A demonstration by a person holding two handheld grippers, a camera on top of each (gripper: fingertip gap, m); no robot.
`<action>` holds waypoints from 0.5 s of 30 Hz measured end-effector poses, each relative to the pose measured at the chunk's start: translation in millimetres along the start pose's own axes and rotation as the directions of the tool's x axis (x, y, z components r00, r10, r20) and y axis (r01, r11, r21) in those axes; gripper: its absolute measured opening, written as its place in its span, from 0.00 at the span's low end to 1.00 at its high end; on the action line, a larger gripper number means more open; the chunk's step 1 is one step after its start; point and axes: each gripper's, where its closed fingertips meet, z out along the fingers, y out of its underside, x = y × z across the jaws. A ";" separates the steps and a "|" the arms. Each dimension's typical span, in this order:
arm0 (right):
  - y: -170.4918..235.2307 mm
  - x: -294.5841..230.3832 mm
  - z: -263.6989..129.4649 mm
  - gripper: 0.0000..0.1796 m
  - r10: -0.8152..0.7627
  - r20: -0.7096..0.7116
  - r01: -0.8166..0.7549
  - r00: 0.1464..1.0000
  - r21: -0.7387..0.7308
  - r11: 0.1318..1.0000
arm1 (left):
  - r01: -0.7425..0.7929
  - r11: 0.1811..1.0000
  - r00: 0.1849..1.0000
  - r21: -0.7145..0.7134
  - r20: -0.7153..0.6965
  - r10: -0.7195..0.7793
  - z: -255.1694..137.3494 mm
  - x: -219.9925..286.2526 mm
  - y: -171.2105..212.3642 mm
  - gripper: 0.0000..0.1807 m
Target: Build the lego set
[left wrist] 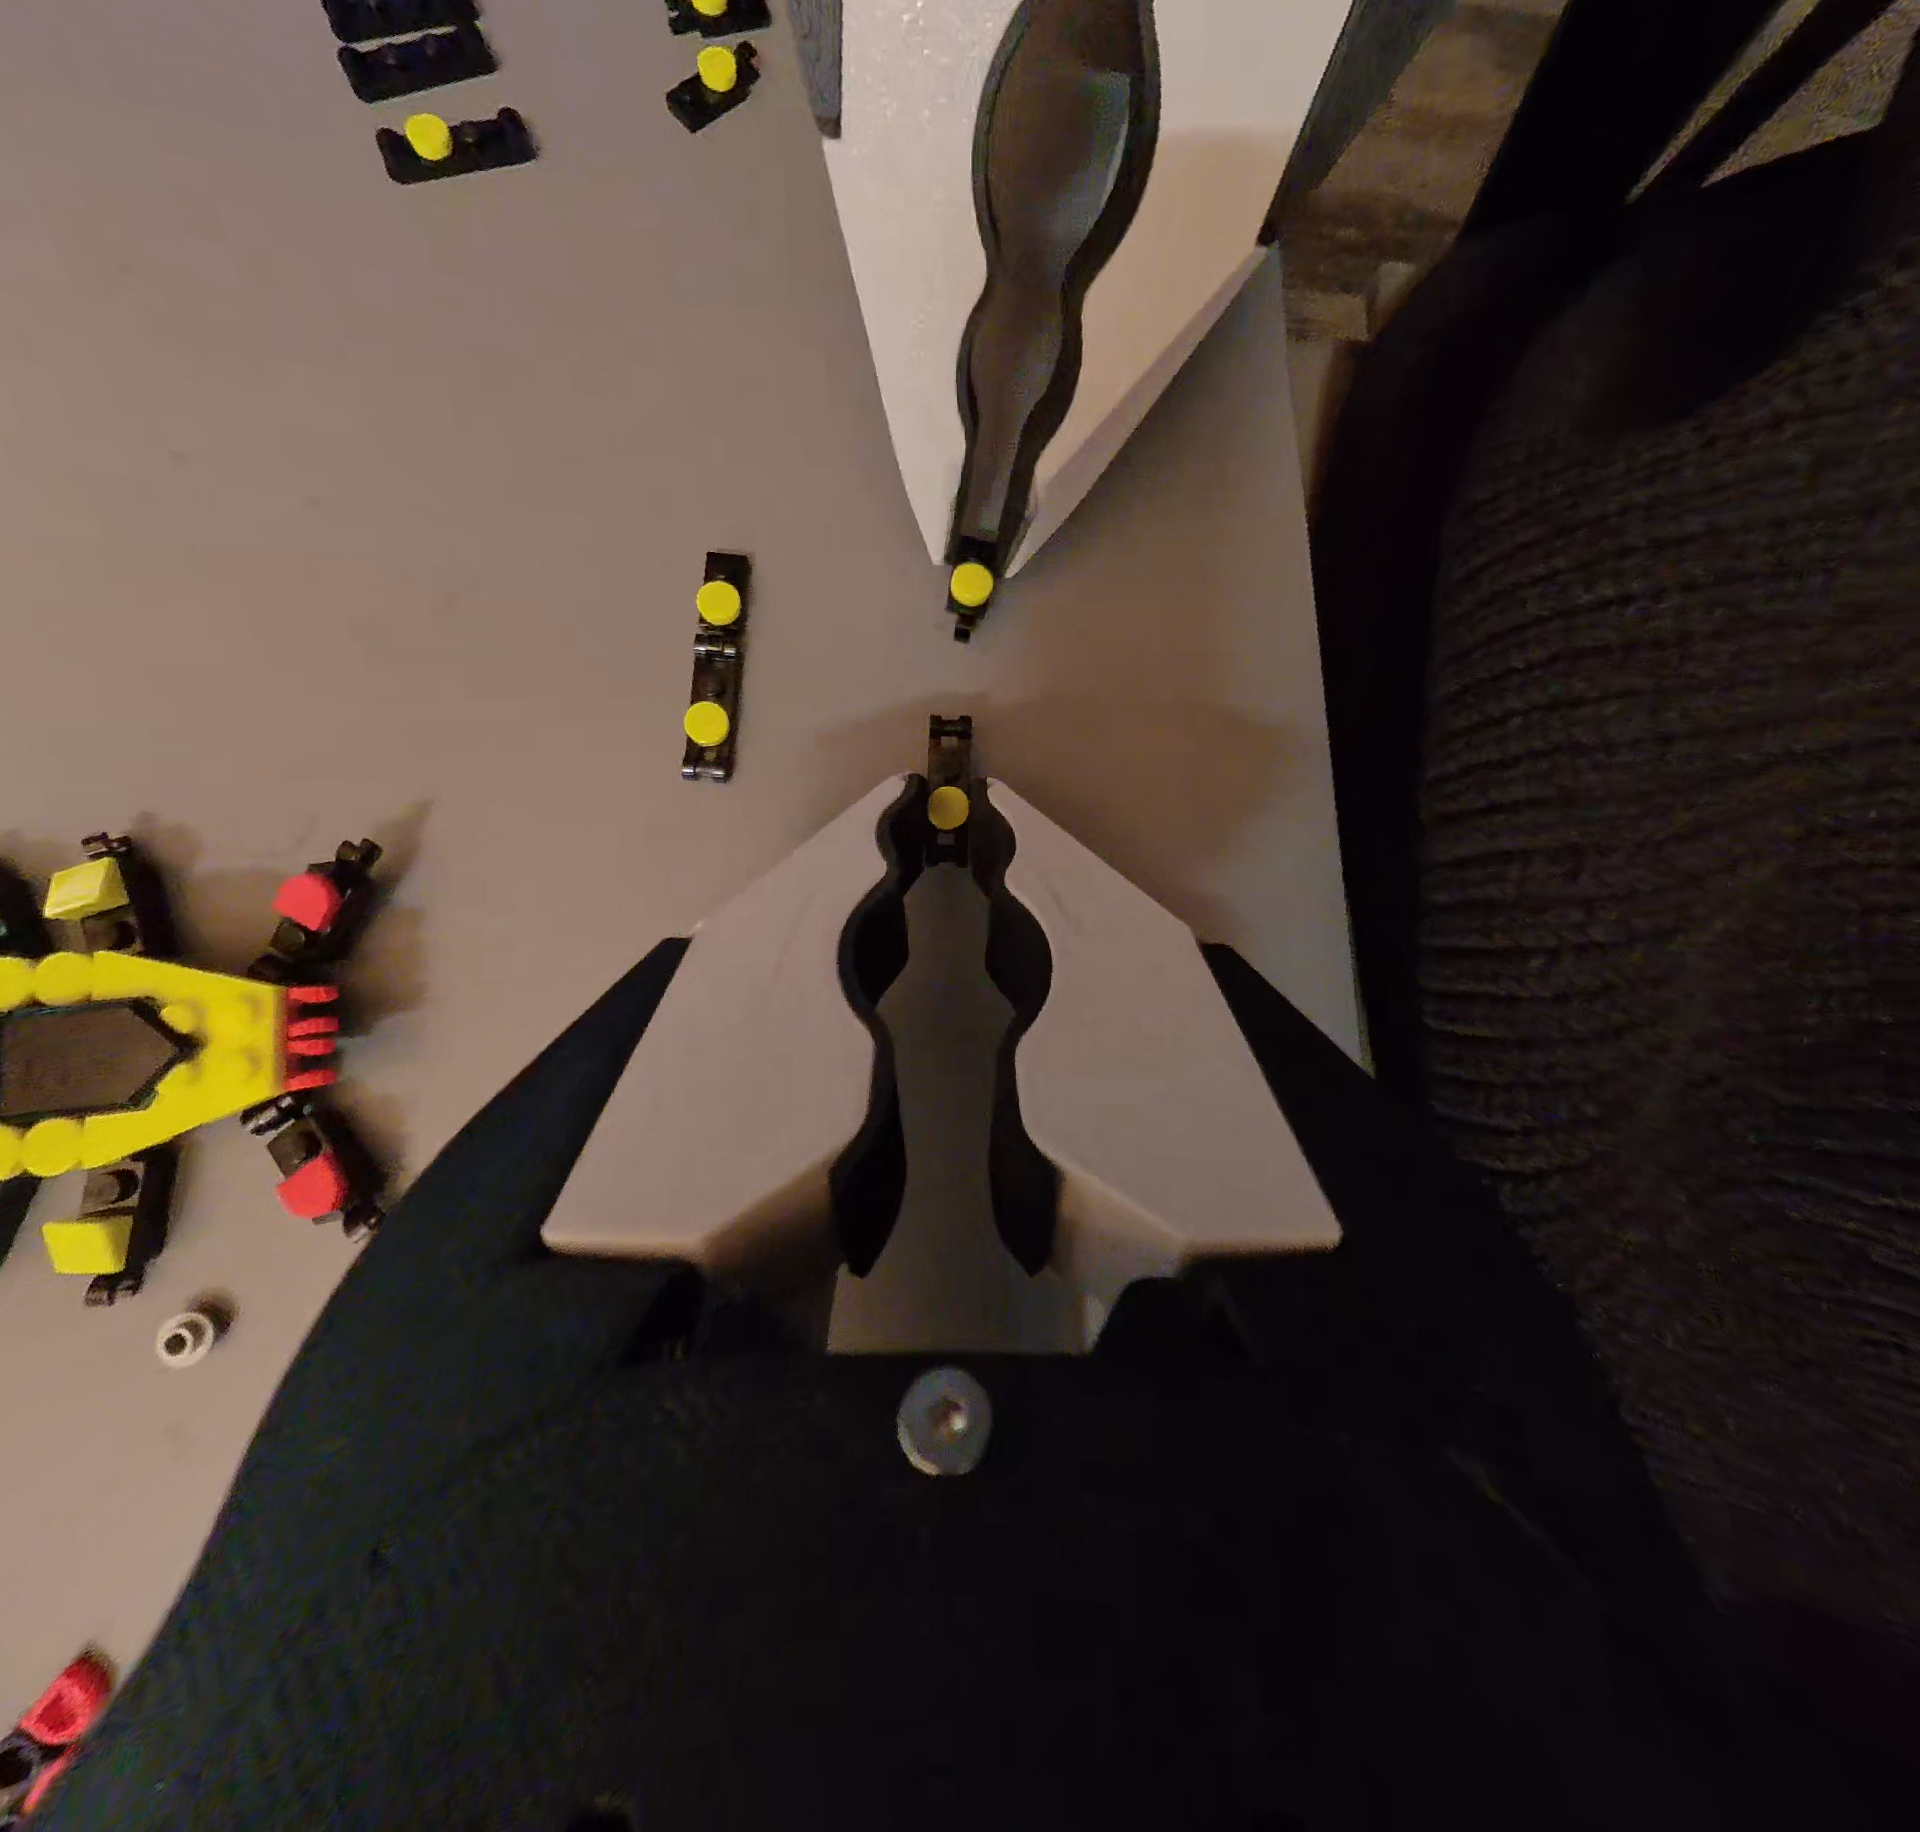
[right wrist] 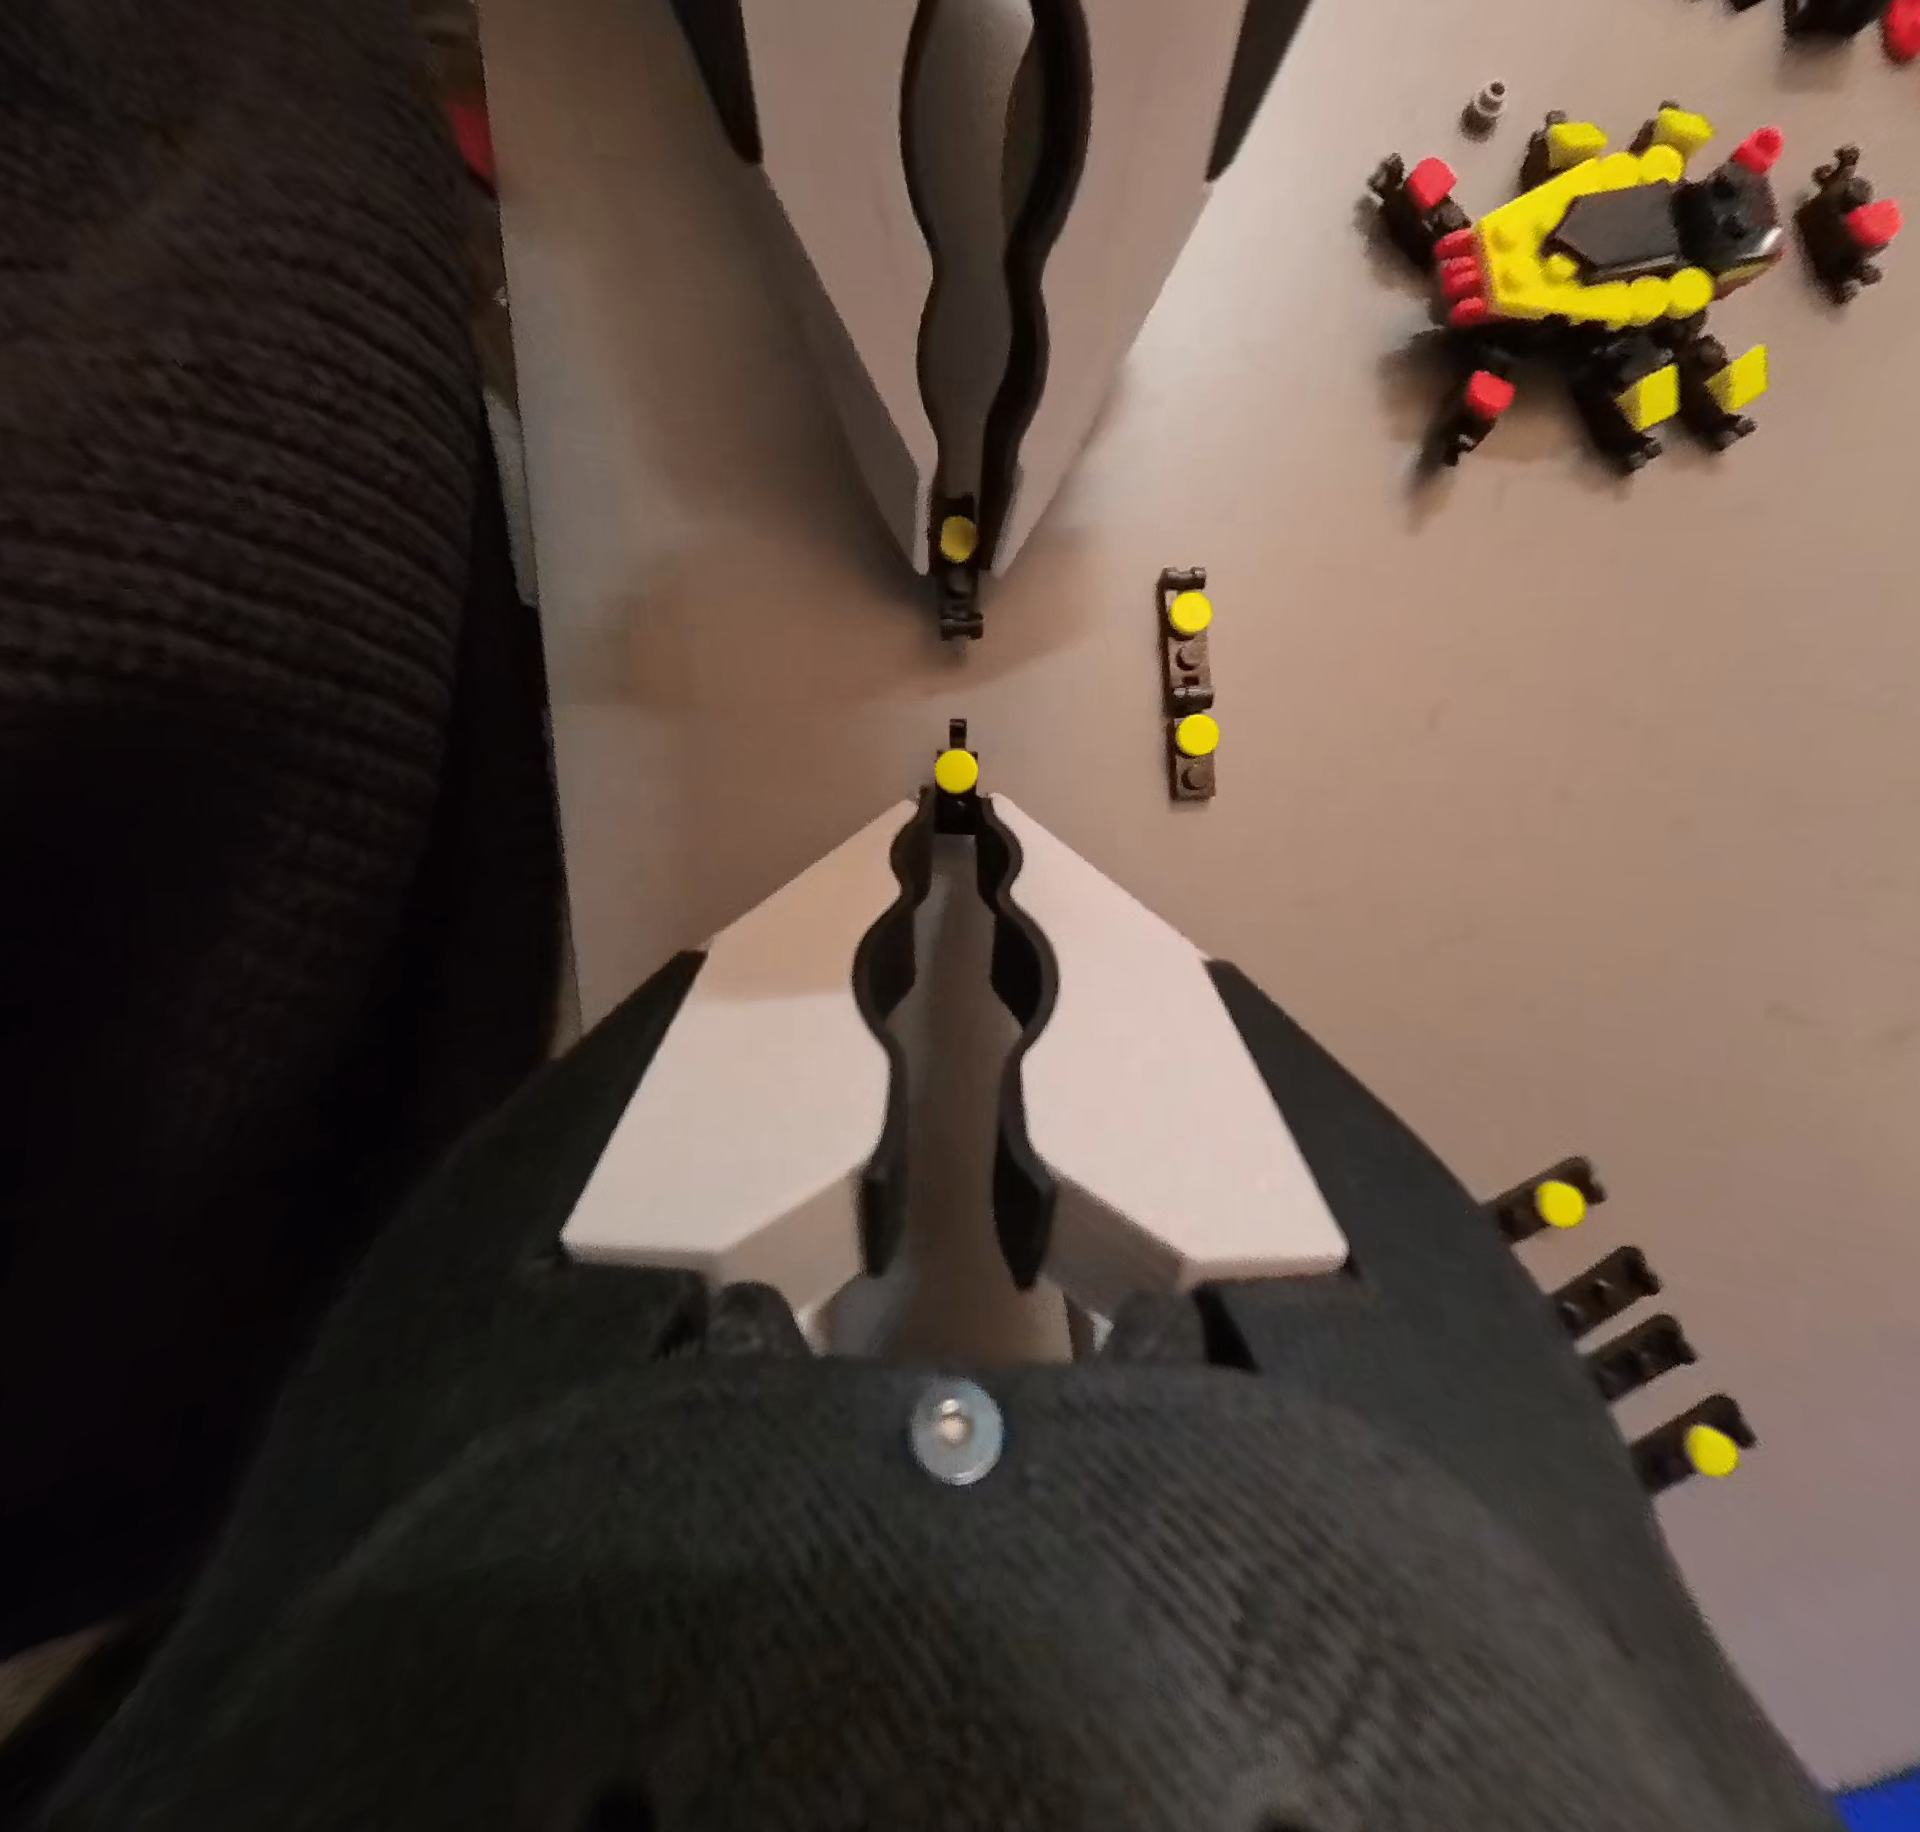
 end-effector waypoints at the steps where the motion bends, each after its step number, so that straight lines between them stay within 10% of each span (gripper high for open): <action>1: 0.6 0.4 1.8 0.03 -0.016 -0.002 0.016 1.000 -0.010 1.000 | -0.001 1.000 1.000 0.005 -0.005 0.001 0.3 -0.2 -0.8 0.04; 15: -2.7 0.7 10.4 0.03 -0.054 0.025 0.055 0.998 -0.015 0.998 | -0.020 1.000 0.999 -0.003 -0.033 0.020 10.6 0.5 -3.5 0.04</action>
